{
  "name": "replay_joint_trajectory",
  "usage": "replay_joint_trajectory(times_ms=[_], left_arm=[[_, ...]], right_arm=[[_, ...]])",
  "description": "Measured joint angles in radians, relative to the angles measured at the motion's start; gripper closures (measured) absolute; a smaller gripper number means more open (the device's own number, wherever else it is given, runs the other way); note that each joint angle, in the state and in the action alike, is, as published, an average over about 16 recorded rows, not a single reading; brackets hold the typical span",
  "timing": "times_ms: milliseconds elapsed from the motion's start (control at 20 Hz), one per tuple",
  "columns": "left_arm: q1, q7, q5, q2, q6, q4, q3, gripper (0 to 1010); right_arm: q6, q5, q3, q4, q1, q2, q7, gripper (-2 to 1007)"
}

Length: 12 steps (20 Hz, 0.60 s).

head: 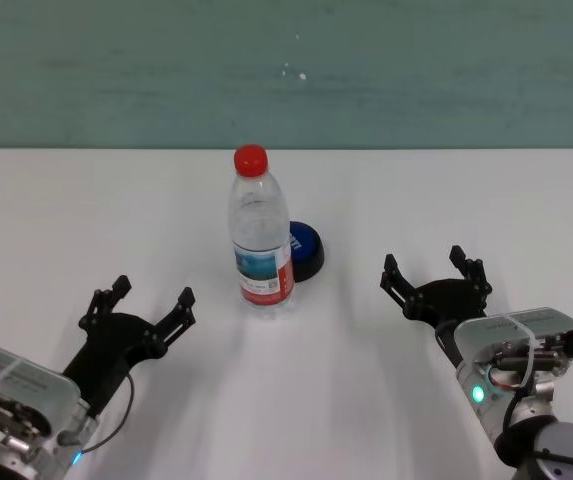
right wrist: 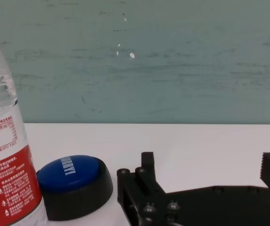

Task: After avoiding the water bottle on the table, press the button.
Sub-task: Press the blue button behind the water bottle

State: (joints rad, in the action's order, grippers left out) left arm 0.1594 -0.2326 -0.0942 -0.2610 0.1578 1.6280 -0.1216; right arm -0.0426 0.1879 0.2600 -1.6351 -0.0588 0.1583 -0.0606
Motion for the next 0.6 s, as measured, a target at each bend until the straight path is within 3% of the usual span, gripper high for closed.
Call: replay_joint_trajectory(times_ms=[600], left_arm=[[-0.003, 0.005, 0.018, 0.011, 0.01, -0.001, -0.021, 0]], right_arm=[[0.0, 0.0, 0.0, 0.0, 0.0, 0.0, 0.0, 1]])
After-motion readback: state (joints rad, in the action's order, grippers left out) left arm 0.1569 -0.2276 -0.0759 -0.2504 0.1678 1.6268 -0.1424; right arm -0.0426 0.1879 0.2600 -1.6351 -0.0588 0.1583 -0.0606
